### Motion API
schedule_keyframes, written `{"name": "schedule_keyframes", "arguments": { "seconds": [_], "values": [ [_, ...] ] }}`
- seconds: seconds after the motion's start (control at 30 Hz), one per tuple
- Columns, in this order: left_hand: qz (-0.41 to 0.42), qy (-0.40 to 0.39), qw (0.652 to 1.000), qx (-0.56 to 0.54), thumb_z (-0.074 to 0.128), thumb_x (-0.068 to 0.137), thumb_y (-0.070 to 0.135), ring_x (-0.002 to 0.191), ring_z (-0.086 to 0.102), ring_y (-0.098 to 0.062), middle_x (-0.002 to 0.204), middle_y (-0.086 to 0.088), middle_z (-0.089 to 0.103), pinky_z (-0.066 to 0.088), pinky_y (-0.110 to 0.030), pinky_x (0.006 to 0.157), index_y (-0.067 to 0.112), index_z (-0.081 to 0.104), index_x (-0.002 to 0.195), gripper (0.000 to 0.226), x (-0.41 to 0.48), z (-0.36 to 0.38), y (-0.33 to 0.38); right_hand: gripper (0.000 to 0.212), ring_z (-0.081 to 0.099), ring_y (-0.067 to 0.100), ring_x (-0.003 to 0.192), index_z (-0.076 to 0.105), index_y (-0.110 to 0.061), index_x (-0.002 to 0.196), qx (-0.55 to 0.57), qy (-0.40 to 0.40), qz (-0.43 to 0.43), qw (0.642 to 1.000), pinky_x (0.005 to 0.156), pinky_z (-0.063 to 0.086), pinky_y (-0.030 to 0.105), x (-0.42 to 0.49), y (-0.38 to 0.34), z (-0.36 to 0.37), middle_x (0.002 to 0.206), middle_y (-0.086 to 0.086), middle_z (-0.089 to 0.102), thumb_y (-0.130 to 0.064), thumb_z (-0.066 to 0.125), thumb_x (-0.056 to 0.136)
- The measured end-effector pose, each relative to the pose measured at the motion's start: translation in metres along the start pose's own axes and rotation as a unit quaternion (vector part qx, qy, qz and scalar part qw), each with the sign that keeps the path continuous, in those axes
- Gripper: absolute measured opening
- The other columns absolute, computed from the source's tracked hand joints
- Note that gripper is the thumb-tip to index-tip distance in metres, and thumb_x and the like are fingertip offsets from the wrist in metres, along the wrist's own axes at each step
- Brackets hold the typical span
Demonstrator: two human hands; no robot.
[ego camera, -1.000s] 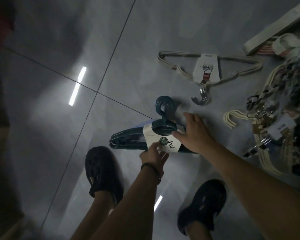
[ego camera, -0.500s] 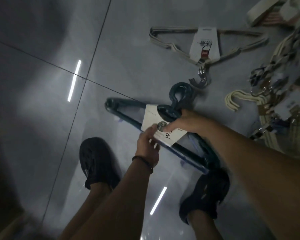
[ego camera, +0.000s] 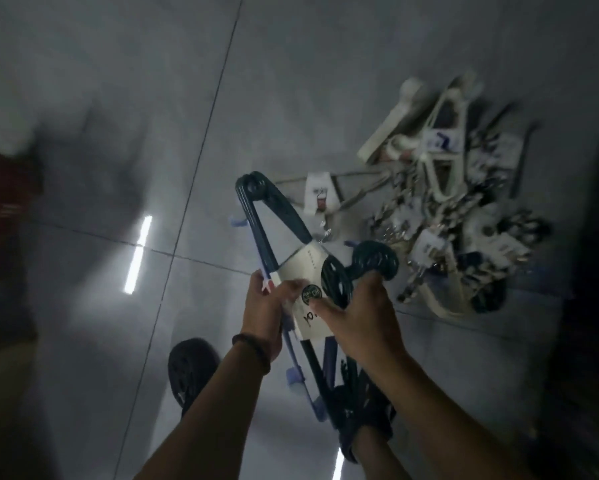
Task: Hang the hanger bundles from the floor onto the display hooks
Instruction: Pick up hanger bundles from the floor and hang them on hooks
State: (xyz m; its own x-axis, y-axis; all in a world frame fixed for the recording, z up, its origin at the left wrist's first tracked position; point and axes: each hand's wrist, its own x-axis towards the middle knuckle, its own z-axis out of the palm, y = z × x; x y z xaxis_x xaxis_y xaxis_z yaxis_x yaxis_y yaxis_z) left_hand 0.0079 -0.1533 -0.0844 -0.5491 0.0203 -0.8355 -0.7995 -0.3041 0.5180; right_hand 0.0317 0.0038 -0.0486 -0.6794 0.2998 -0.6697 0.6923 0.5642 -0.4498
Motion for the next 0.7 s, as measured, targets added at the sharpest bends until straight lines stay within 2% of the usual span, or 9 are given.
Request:
{"name": "schedule_keyframes", "arguments": {
  "seconds": [0.07,0.1,0.13,0.2,0.27,0.33,0.47,0.63,0.7],
  "values": [
    [0.028,-0.018,0.998,0.047,0.08,0.071,0.014,0.095,0.075,-0.044,0.115,-0.027,0.074,0.064,-0.057,0.082,0.008,0.054,0.13,0.065,-0.048,0.028,0.038,0.051,0.062,0.017,0.083,0.045,-0.023,0.104,-0.097,0.087,-0.108,0.986,0.055,0.039,0.019,-0.035,-0.035,-0.054,0.093,-0.003,0.058,-0.055,0.078,0.084],
    [0.037,-0.027,0.996,0.073,0.084,0.068,0.019,0.095,0.077,-0.043,0.112,-0.022,0.076,0.065,-0.055,0.08,0.011,0.055,0.129,0.069,-0.075,0.043,0.056,0.045,0.056,0.014,0.077,0.042,-0.025,0.099,-0.114,0.125,-0.149,0.974,0.054,0.029,0.015,-0.051,-0.053,-0.083,0.089,-0.005,0.054,-0.05,0.078,0.086],
    [0.042,-0.04,0.994,0.094,0.087,0.064,0.026,0.095,0.078,-0.041,0.11,-0.017,0.078,0.066,-0.053,0.079,0.015,0.056,0.128,0.072,-0.105,0.057,0.074,0.043,0.052,0.013,0.078,0.043,-0.026,0.101,-0.111,0.155,-0.182,0.965,0.057,0.028,0.014,-0.066,-0.073,-0.114,0.092,-0.004,0.054,-0.047,0.078,0.087],
    [0.055,-0.08,0.987,0.126,0.09,0.061,0.03,0.096,0.079,-0.038,0.112,-0.013,0.079,0.066,-0.052,0.079,0.021,0.056,0.128,0.076,-0.163,0.087,0.109,0.045,0.055,0.018,0.092,0.047,-0.024,0.116,-0.093,0.19,-0.224,0.951,0.067,0.043,0.022,-0.092,-0.112,-0.179,0.109,0.001,0.058,-0.048,0.074,0.089],
    [0.073,-0.121,0.979,0.149,0.09,0.065,0.02,0.099,0.078,-0.039,0.113,-0.016,0.079,0.066,-0.053,0.08,0.02,0.055,0.13,0.075,-0.219,0.118,0.141,0.044,0.06,0.027,0.103,0.047,-0.021,0.126,-0.096,0.189,-0.218,0.953,0.075,0.049,0.035,-0.12,-0.148,-0.246,0.119,0.006,0.06,-0.049,0.064,0.096],
    [0.087,-0.167,0.967,0.173,0.091,0.066,0.016,0.101,0.077,-0.041,0.114,-0.016,0.079,0.065,-0.052,0.079,0.022,0.054,0.131,0.075,-0.272,0.149,0.172,0.033,0.064,0.031,0.098,0.049,-0.017,0.121,-0.119,0.177,-0.19,0.958,0.074,0.052,0.04,-0.15,-0.174,-0.311,0.114,0.009,0.063,-0.045,0.054,0.104],
    [0.133,-0.256,0.926,0.242,0.095,0.073,0.006,0.104,0.077,-0.037,0.117,-0.012,0.079,0.066,-0.047,0.081,0.021,0.051,0.136,0.078,-0.369,0.205,0.231,0.021,0.067,0.032,0.095,0.052,-0.014,0.114,-0.137,0.231,-0.161,0.95,0.069,0.043,0.035,-0.236,-0.197,-0.414,0.108,0.011,0.067,-0.034,0.055,0.106],
    [0.228,-0.378,0.833,0.335,0.085,0.068,0.057,0.098,0.074,-0.023,0.108,-0.004,0.076,0.06,-0.034,0.081,0.01,0.059,0.123,0.077,-0.511,0.287,0.289,0.016,0.07,0.034,0.093,0.052,-0.014,0.116,-0.091,0.397,-0.058,0.911,0.074,0.058,0.041,-0.396,-0.183,-0.521,0.106,0.014,0.071,-0.025,0.054,0.105],
    [0.276,-0.369,0.828,0.319,0.073,0.071,0.071,0.086,0.073,-0.022,0.102,-0.007,0.074,0.059,-0.039,0.073,0.008,0.061,0.114,0.077,-0.525,0.309,0.301,0.022,0.071,0.033,0.096,0.052,-0.012,0.124,-0.103,0.413,-0.058,0.903,0.076,0.059,0.041,-0.418,-0.183,-0.532,0.111,0.014,0.071,-0.024,0.053,0.106]
  ]
}}
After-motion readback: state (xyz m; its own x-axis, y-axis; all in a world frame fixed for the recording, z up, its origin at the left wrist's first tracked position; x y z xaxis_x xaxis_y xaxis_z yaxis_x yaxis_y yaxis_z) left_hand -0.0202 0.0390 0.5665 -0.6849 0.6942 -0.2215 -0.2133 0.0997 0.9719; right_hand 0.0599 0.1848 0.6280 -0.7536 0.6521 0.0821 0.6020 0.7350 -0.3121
